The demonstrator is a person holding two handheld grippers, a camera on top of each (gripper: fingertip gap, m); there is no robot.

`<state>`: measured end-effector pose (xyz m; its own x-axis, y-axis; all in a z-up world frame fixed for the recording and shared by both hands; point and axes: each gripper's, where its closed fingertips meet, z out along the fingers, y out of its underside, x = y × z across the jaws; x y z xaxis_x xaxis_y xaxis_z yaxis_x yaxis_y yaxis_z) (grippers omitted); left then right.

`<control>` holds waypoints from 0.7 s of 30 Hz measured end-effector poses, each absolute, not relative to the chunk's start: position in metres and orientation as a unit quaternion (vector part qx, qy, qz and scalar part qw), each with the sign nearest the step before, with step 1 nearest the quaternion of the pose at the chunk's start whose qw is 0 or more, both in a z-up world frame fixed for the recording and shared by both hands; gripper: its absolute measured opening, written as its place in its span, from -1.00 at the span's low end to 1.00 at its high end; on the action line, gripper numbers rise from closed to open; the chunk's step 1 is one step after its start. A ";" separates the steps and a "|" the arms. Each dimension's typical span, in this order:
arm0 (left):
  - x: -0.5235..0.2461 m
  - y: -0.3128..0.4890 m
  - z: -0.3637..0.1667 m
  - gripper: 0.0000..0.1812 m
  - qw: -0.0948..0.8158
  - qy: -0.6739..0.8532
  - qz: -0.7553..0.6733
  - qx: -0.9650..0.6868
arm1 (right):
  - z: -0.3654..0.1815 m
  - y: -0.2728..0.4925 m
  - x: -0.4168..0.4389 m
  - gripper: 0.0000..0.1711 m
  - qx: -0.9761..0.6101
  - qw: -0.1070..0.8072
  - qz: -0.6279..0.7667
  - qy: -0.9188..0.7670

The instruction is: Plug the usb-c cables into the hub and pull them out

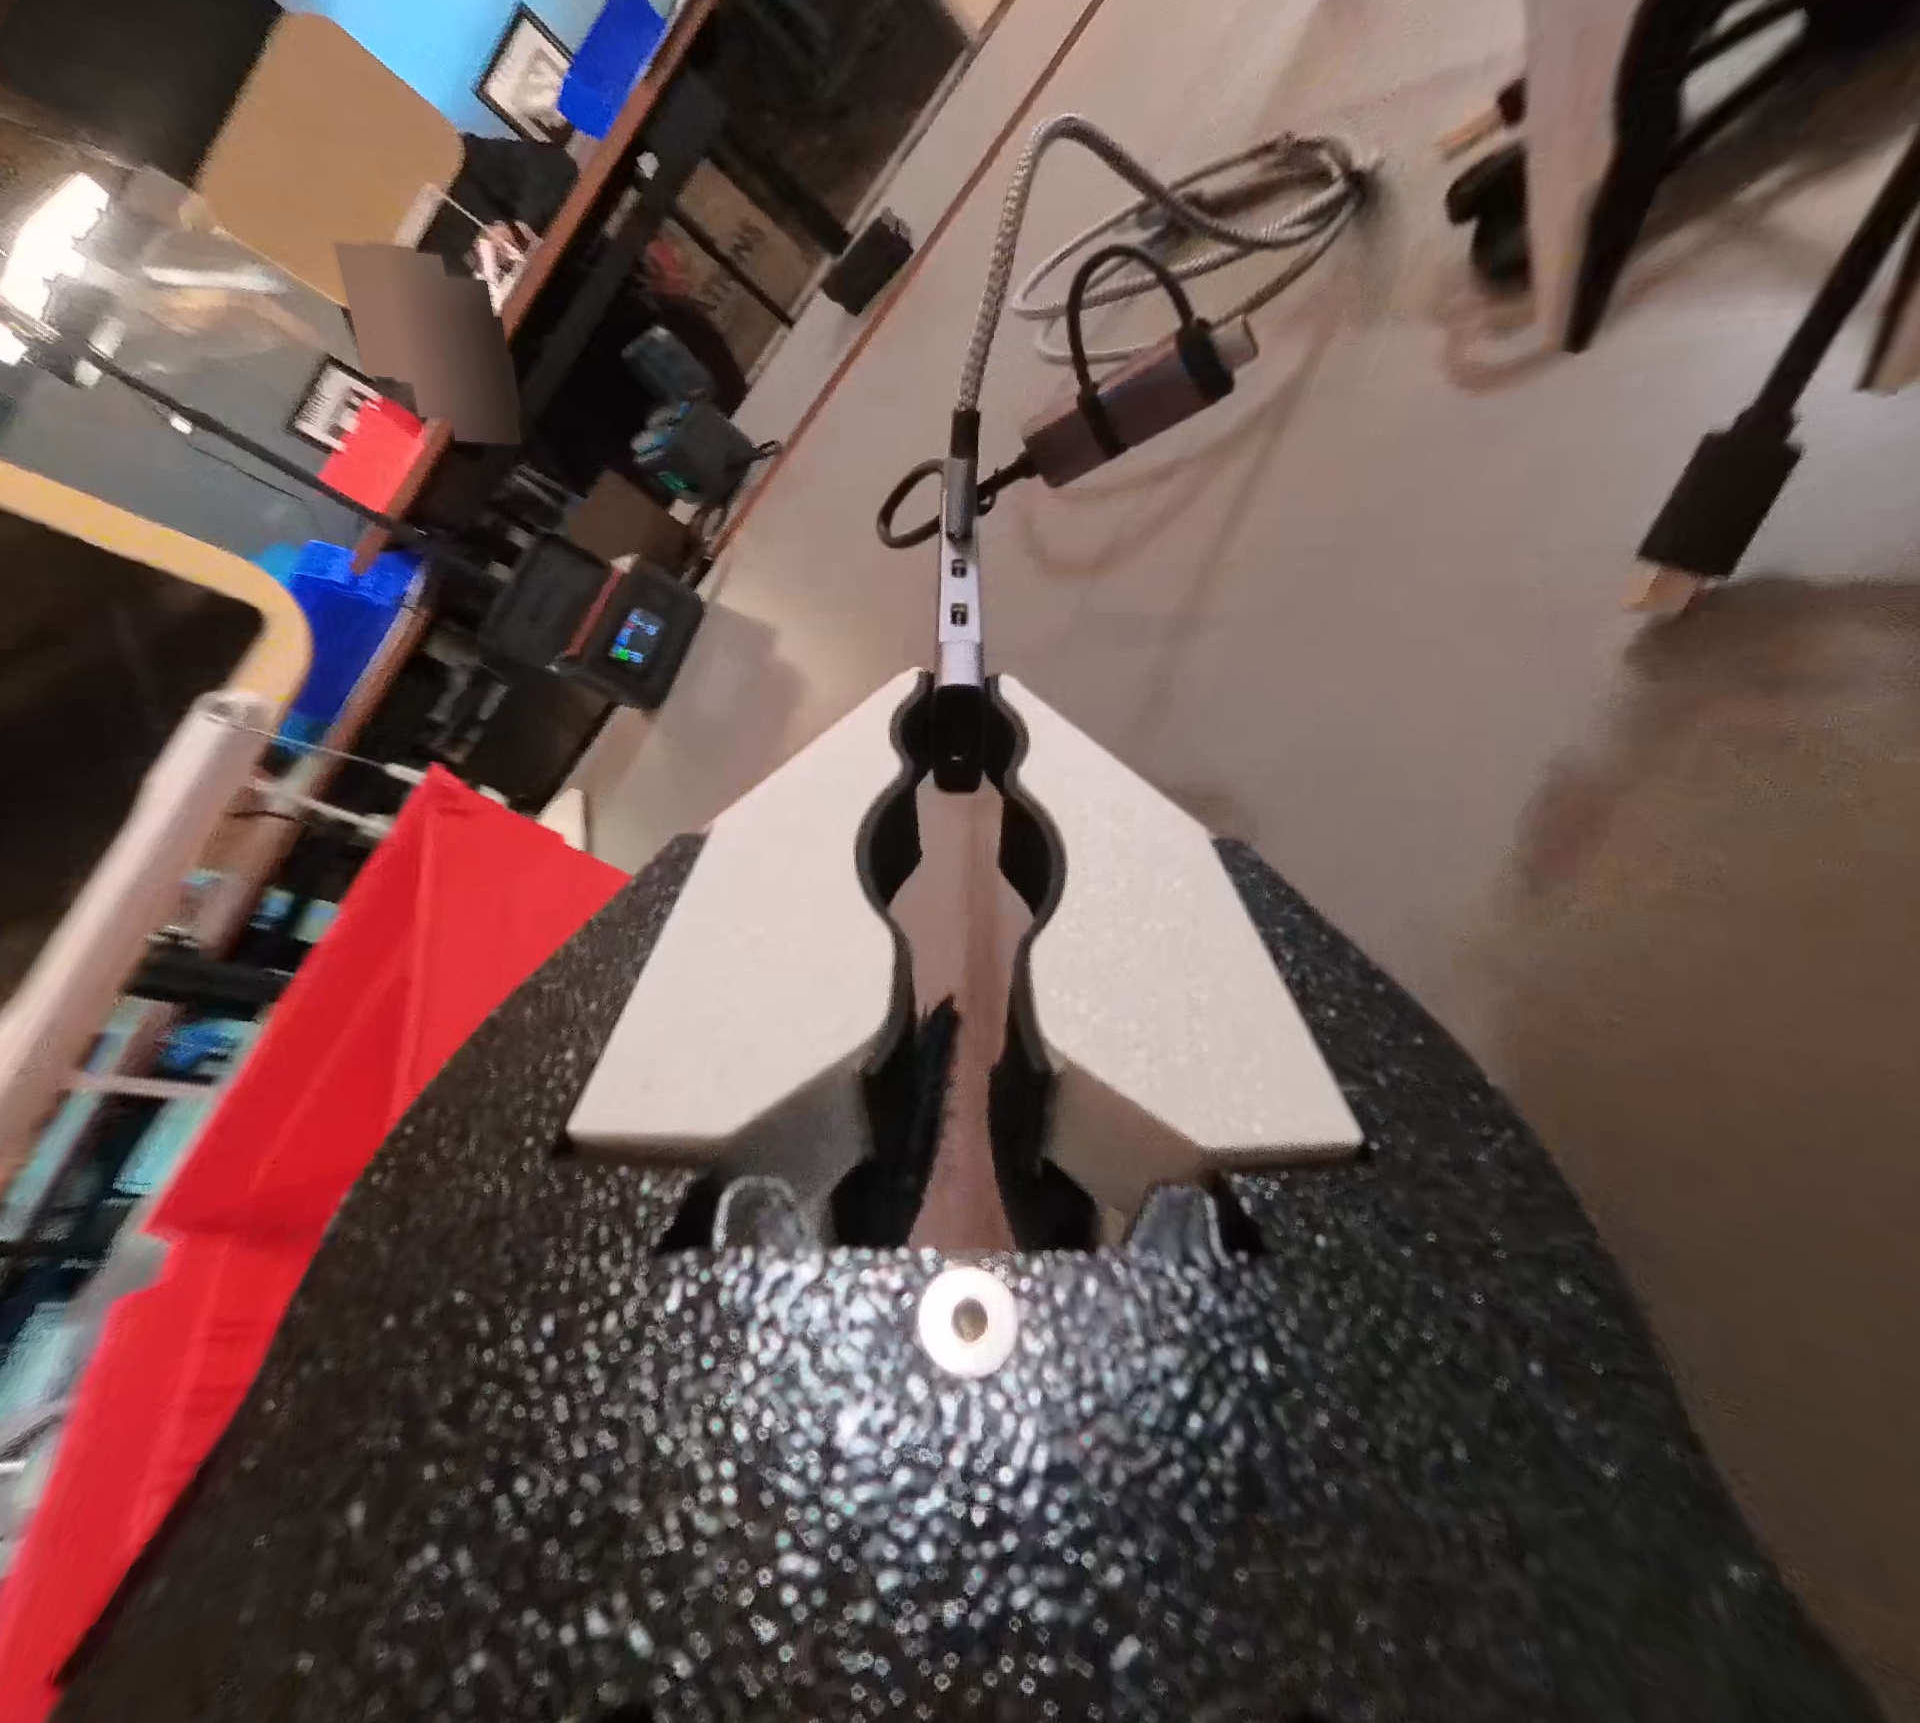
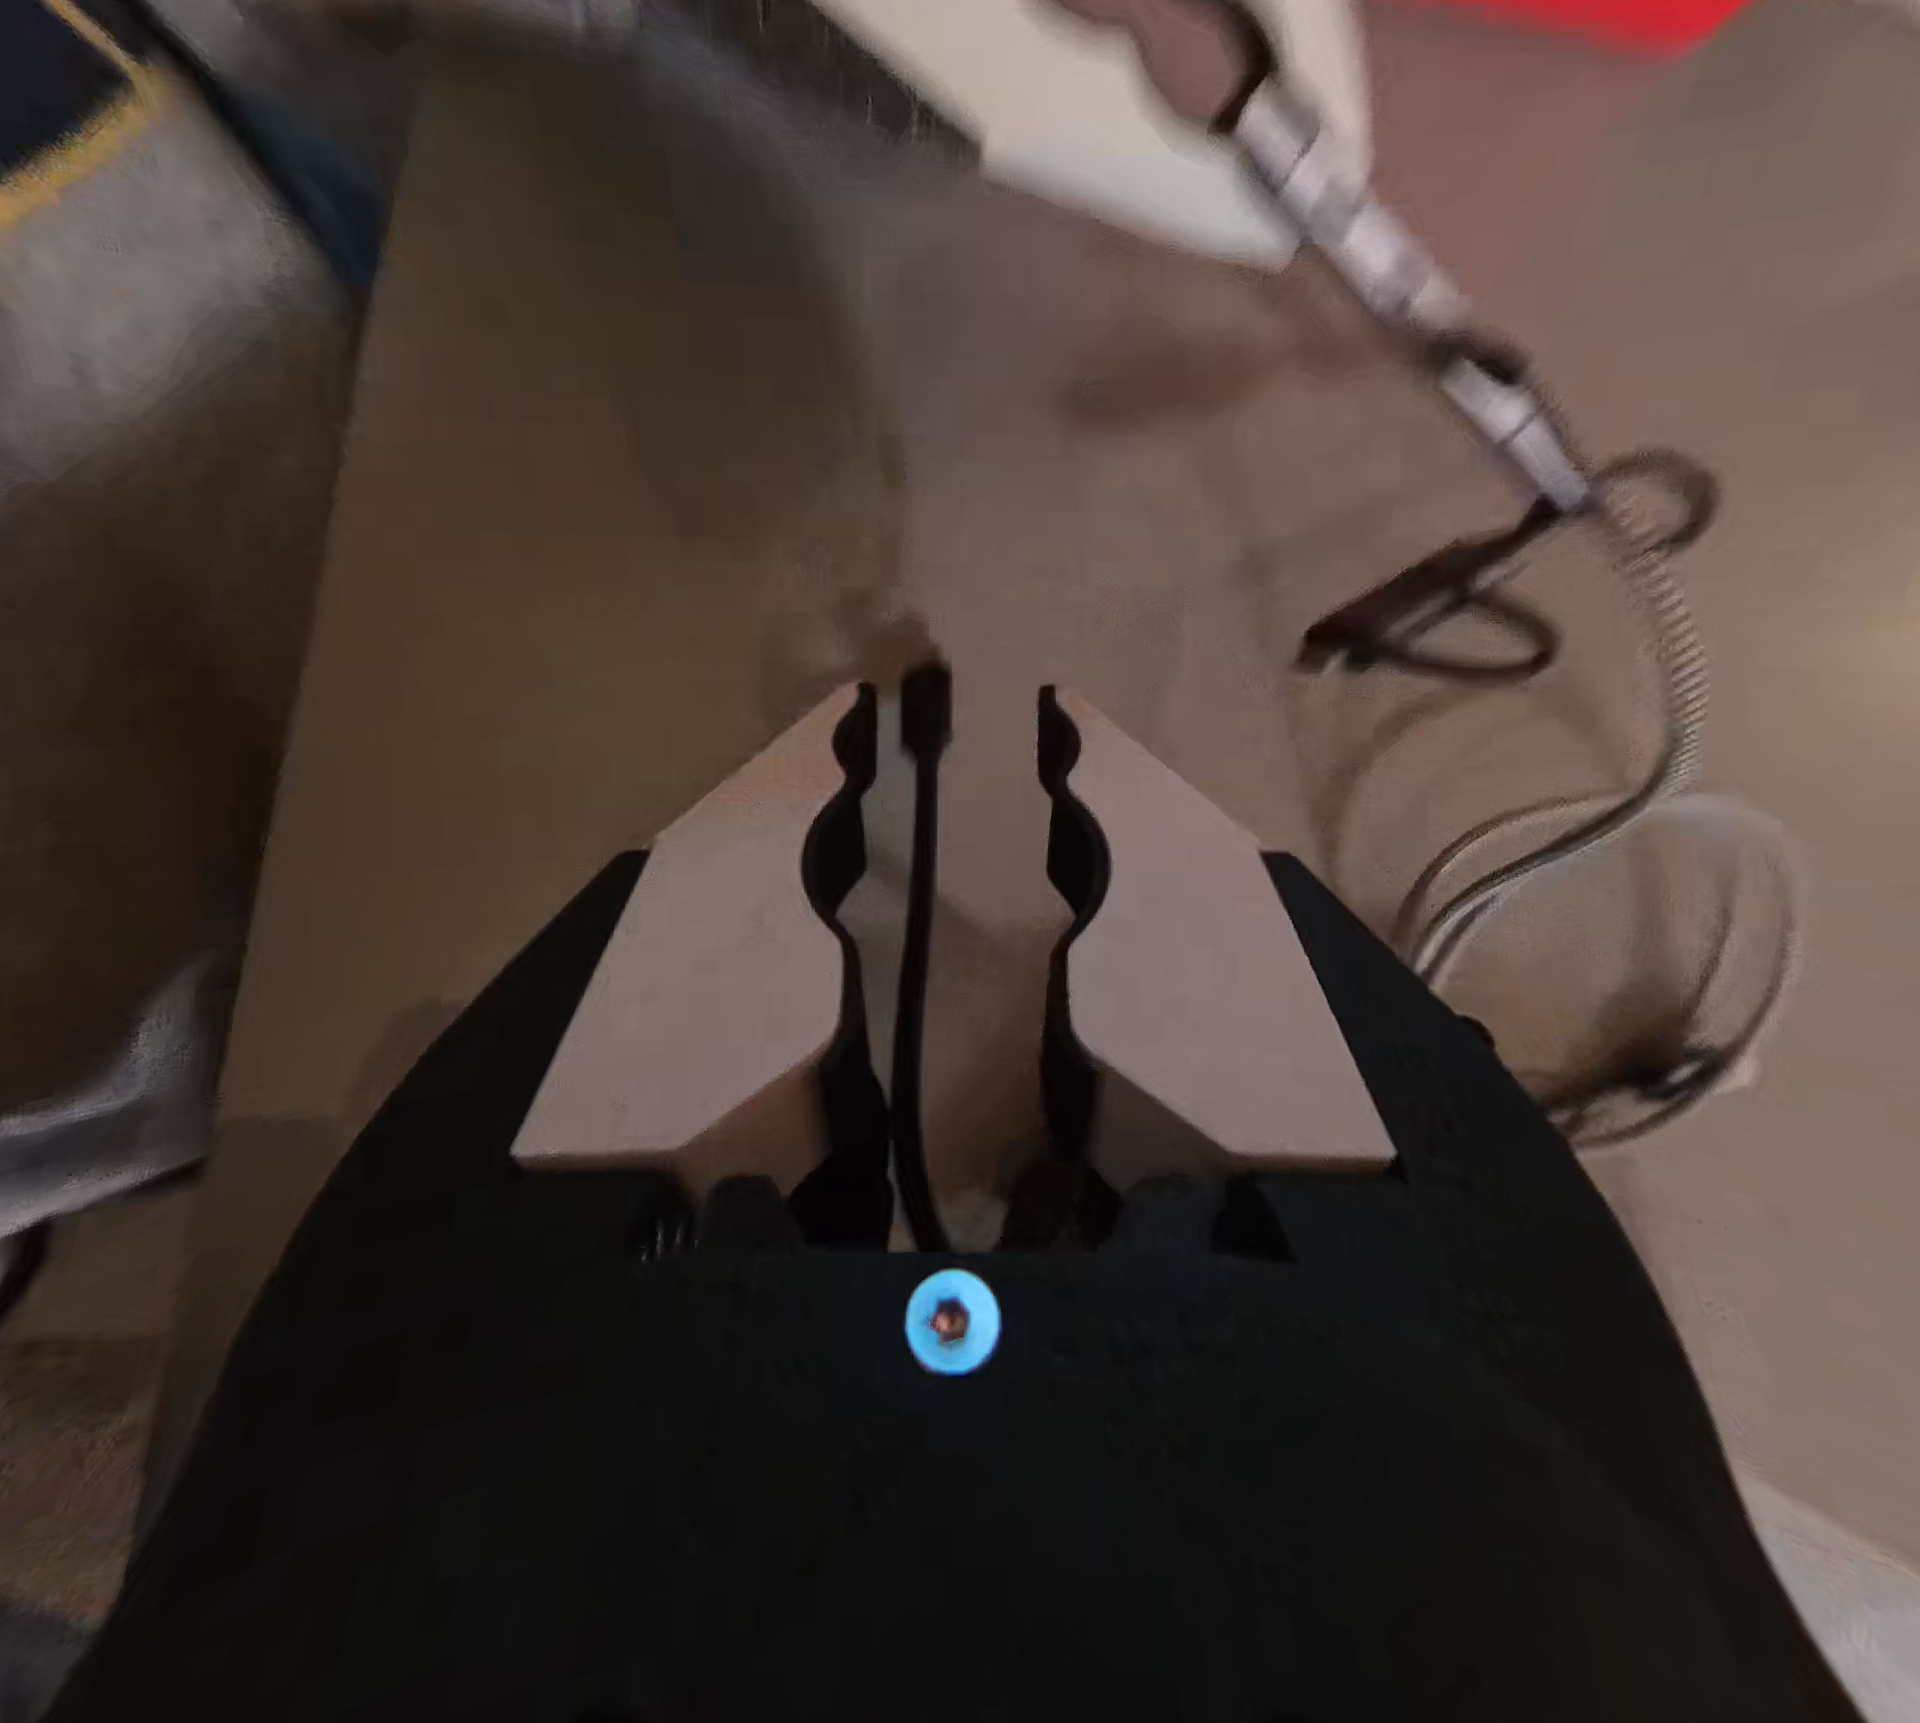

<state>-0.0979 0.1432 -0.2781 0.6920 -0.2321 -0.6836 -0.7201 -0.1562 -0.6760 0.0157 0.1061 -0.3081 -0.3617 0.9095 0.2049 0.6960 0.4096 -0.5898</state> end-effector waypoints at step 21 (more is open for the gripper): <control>-0.078 0.122 -0.302 -0.93 0.487 0.522 0.393 -0.580 | -0.309 0.089 -0.024 -0.97 -0.712 0.057 0.563 -0.416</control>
<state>-0.0779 0.1218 -0.3022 0.1455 -0.2223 -0.9641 -0.9880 0.0191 -0.1535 -0.0236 0.0886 -0.3088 0.0192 0.6569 -0.7538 0.5286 -0.6466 -0.5500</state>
